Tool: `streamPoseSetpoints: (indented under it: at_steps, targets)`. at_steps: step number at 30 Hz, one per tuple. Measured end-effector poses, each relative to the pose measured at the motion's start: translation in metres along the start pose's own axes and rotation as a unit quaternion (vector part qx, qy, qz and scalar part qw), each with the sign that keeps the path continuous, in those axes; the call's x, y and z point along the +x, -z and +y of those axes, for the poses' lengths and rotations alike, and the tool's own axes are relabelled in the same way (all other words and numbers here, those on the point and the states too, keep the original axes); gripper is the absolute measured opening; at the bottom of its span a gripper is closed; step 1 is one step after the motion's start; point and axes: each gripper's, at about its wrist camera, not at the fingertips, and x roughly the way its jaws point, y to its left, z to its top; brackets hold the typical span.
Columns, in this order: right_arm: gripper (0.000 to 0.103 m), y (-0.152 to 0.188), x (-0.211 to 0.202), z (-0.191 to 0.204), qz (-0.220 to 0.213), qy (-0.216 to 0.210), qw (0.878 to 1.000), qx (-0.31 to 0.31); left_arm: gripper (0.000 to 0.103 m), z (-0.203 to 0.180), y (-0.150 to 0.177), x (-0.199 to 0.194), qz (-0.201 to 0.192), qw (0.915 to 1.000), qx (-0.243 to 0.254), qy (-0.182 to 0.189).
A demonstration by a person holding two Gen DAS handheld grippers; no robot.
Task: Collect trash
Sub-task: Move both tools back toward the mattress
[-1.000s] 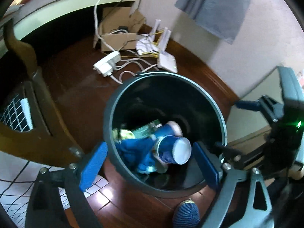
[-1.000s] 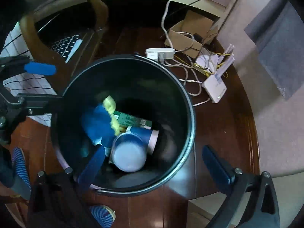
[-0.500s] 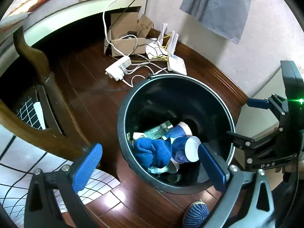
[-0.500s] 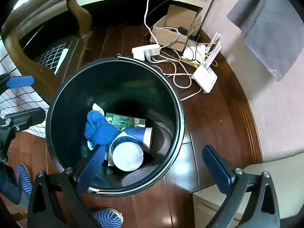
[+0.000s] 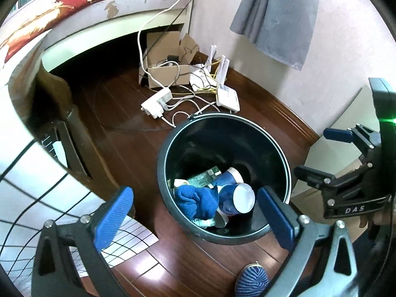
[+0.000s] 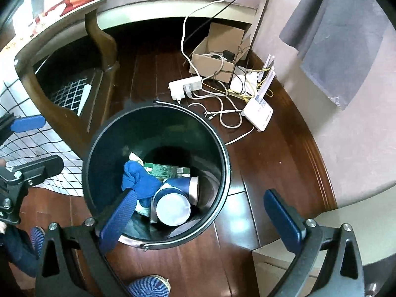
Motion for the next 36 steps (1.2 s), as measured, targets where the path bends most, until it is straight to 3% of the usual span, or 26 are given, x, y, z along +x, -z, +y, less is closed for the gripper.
streamPoseSetpoints:
  at_steps: [13, 21, 32, 36]
  targets:
    - [0.103, -0.001, -0.038, 0.014, -0.020, 0.010, 1.000, 0.011, 0.101, 0.009, 0.012, -0.038, -0.014, 0.9994, -0.012, -0.028]
    - [0.103, -0.012, -0.070, 0.028, -0.053, 0.007, 0.998, 0.018, 0.101, 0.029, 0.013, -0.080, -0.050, 0.9969, -0.036, -0.048]
    - [0.103, -0.038, -0.097, 0.076, -0.089, -0.027, 0.996, -0.002, 0.101, 0.068, 0.019, -0.131, -0.097, 0.9881, -0.084, -0.086]
    - [0.103, -0.056, -0.109, 0.100, -0.112, -0.052, 0.992, -0.022, 0.101, 0.091, 0.024, -0.153, -0.119, 0.9807, -0.109, -0.110]
